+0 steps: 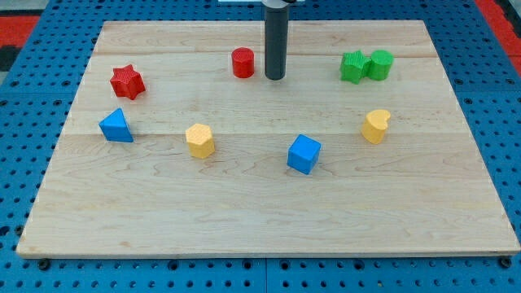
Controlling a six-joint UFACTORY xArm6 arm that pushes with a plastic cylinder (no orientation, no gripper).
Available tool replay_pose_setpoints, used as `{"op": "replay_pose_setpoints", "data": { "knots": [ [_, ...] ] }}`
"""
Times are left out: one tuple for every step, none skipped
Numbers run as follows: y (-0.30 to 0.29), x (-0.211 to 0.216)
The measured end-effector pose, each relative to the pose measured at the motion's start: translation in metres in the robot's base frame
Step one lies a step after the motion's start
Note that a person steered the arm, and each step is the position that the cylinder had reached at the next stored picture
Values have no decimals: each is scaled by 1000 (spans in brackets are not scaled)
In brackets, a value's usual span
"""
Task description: Push the red circle into the red star
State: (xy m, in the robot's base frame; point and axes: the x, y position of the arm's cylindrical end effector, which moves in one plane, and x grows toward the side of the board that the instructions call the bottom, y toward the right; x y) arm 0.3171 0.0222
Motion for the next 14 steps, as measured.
{"op": "replay_pose_setpoints", "data": {
  "knots": [
    [-8, -33],
    [-24, -34],
    [-44, -32],
    [-69, -27],
    [-91, -23],
    [-113, -19],
    [-112, -13],
    [-112, -3],
    [-110, 10],
    [-98, 12],
    [-96, 36],
    [-96, 41],
    [-98, 43],
    [-116, 43]
  ]
}}
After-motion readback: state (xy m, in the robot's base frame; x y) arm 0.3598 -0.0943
